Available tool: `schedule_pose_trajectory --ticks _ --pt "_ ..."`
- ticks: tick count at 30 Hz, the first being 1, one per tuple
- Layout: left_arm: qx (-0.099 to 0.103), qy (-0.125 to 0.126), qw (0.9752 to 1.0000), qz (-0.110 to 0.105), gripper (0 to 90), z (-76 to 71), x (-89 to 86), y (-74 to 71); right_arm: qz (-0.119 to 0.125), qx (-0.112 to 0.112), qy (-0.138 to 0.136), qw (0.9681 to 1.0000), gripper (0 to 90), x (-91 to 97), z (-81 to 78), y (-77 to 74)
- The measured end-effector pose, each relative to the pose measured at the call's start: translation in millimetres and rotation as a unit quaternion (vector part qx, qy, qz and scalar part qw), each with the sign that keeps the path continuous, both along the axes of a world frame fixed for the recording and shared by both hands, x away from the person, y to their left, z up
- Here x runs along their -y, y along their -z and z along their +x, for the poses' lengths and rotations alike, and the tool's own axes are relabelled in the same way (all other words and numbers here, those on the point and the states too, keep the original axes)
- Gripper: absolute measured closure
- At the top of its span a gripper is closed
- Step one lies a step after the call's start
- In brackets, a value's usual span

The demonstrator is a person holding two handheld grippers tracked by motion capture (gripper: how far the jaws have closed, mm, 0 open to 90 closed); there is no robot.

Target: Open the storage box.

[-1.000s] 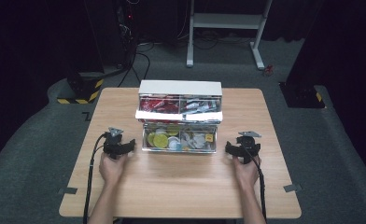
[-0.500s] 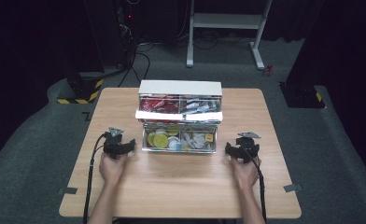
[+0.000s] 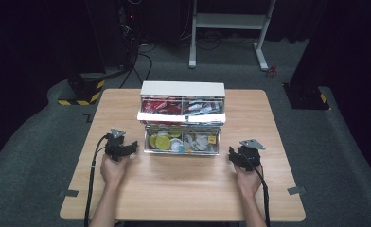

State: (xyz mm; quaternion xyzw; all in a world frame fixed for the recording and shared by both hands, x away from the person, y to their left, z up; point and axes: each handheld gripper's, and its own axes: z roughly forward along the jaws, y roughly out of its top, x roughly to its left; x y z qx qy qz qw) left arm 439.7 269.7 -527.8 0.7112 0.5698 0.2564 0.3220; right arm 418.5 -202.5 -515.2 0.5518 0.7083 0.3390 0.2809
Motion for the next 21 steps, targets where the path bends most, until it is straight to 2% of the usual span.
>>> schedule_pose_trajectory --ticks 6,11,13,16,18,21 --pt "-0.001 0.004 1.0000 0.003 30.0 0.0 0.1 -0.1 0.009 0.016 -0.013 0.9997 41.8 -3.0 -9.6 -1.8" --pt "0.000 0.005 1.0000 0.001 29.9 -0.1 0.7 0.1 0.037 0.027 -0.017 0.9988 46.5 0.5 -17.2 -4.5" --pt "0.000 0.005 1.0000 0.001 29.9 -0.1 0.7 0.1 0.045 0.026 -0.021 0.9984 46.7 1.5 -20.8 -6.4" --pt "0.000 0.005 1.0000 0.001 29.9 -0.1 0.7 0.1 0.043 0.024 -0.040 0.9980 48.8 2.5 -24.2 -10.2" --pt "0.000 0.005 1.0000 0.001 29.9 -0.1 0.7 0.1 0.046 0.024 -0.043 0.9977 50.0 2.2 -25.7 -11.4" --pt "0.000 0.005 1.0000 0.001 30.0 -0.1 0.8 0.1 0.066 0.057 -0.063 0.9942 53.4 2.8 -31.9 -19.2"
